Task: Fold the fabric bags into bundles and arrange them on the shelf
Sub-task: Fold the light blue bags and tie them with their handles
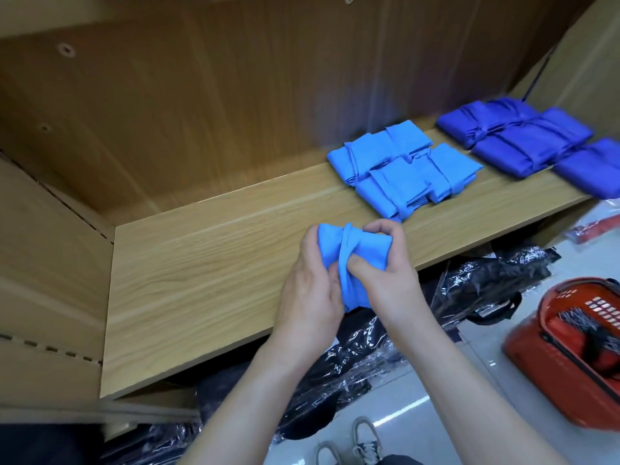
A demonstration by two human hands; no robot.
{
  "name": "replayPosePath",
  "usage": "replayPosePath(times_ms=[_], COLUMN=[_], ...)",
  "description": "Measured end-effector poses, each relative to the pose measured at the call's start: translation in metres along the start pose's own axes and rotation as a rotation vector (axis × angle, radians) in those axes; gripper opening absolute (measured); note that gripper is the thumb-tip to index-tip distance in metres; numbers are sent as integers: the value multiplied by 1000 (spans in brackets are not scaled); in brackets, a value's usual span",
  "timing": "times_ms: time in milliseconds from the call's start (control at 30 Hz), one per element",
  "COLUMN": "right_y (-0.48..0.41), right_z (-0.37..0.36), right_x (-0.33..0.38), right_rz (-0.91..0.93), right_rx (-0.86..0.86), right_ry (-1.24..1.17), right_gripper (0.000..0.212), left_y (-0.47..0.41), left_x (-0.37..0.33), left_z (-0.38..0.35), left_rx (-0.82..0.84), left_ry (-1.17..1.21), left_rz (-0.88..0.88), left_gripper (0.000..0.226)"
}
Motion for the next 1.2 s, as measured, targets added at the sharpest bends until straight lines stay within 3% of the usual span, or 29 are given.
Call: replayPosePath(times_ms=[67,167,233,300,400,467,533,633,700,833,933,1033,1133,1200], right_y=[6,12,15,16,18,17,17,12,4,-34,-75,-112,-136,-151], right_z=[9,13,14,15,18,28,44,78,105,165,192,194,184,187], right_x=[-1,2,10,14,4,-4,-6,-6,-8,-10,-14,-24,-39,-56], right_rz=[32,89,142,150,49,29,57,75,63,2,-94,-179,-203,-178], right_rx=[-72,-38,28,93,173,130,19,-103,-145,-169,-94,50,139,145], right_ry=[75,45,78,64,54,165,323,271,214,201,242,313,442,485], right_gripper=[34,31,31,34,37,41,53,51,45,48,52,42,40,58], left_y=[2,0,-5,-8,-7,-4,-7,-16,-37,-93,-133,-162,-168,-166], left_x=[-2,10,13,15,19,23,19,3,-5,-30,-32,-13,7,12], left_z=[-10,-15,-15,-16,-22,-31,-48,-76,-69,-56,-87,-118,-129,-133], left_rx=[85,169,116,17,-106,-144,-80,128,118,31,156,327,473,509], left_ry=[-2,419,582,535,610,676,682,709,564,-88,-395,-658,-742,-726], left_rz=[-5,195,269,253,310,378,394,417,295,12,31,114,207,246], left_gripper=[44,23,39,48,34,30,31,20,25,58,83,93,95,95])
Point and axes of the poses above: each hand's wrist, its own y-axis away from the middle knuckle, its own z-axis out of the back of the hand, x = y × z, the point moved 10 cm from there along -y, towards the middle knuckle, and after that the axes turned 9 degrees about y, right-handed, at the moved point
